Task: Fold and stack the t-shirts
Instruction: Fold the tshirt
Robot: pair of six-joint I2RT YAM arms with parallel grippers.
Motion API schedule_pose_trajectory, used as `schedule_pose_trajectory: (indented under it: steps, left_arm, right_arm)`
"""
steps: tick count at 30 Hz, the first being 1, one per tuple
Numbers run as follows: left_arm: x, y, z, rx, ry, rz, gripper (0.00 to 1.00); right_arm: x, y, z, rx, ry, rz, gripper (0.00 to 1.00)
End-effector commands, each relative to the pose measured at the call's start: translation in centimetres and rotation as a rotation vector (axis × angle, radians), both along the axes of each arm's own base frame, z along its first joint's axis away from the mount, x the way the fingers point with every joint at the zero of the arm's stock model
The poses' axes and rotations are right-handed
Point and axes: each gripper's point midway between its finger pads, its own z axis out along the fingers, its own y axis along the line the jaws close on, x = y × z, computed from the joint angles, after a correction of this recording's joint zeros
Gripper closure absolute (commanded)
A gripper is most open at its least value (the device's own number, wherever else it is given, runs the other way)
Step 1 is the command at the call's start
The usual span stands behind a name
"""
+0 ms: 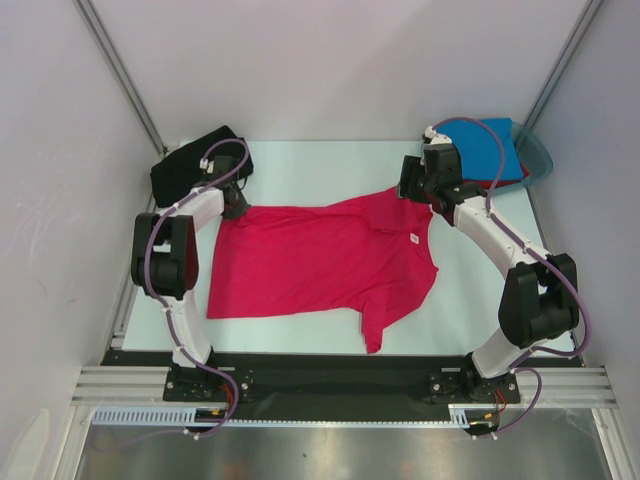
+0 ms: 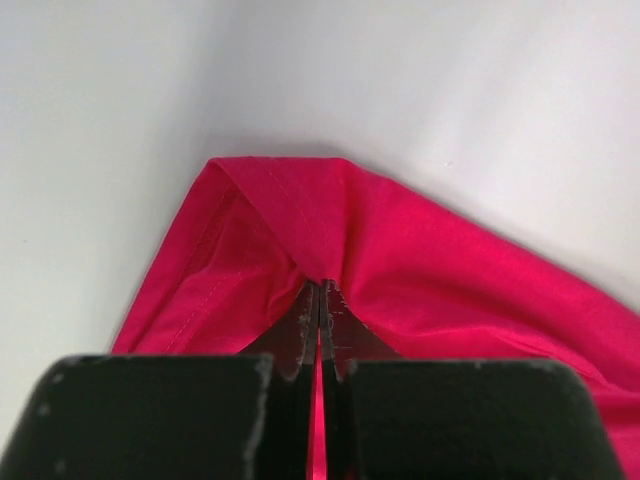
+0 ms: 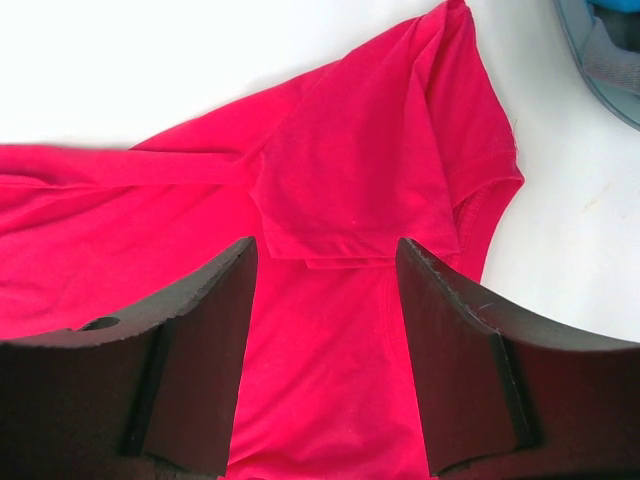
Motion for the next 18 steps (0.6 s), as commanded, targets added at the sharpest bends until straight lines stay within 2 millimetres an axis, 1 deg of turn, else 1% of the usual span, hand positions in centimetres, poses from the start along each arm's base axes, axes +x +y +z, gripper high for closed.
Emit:
schedule_pose_trajectory:
  steps: [1, 4, 7, 8, 12, 18]
  left_arm:
    - [1.1, 0.1, 6.6, 0.003, -0.134, -0.026, 1.0]
    - [0.9, 0.3, 8.8, 0.023, -0.151, -0.034, 1.0]
    - [0.9, 0.3, 10.6, 0.018, -0.17, -0.045, 1.0]
    - [0.8, 0.4, 10.8, 0.02, -0.171, -0.048, 1.0]
    - [0.2, 0.6, 11.2, 0.02, -0.152, -0.054, 0.99]
    - [-1.4, 1.4, 10.1, 0.045, -0.082, -0.058, 0.98]
  right_arm:
    - [0.3, -0.2, 0.6, -0.008, -0.014, 0.001, 0.37]
    - [0.2, 0.0, 0.4, -0.001, -0.008, 0.003, 0.37]
    - [0.2, 0.0, 0.5, 0.0, -0.011, 0.007, 0.37]
    - [0.2, 0.0, 0.5, 0.0, -0.009, 0.006, 0.37]
    - [0.2, 0.0, 0.6, -0.003, -0.011, 0.008, 0.37]
    - [0.1, 0.1, 0.5, 0.004, -0.005, 0.011, 0.37]
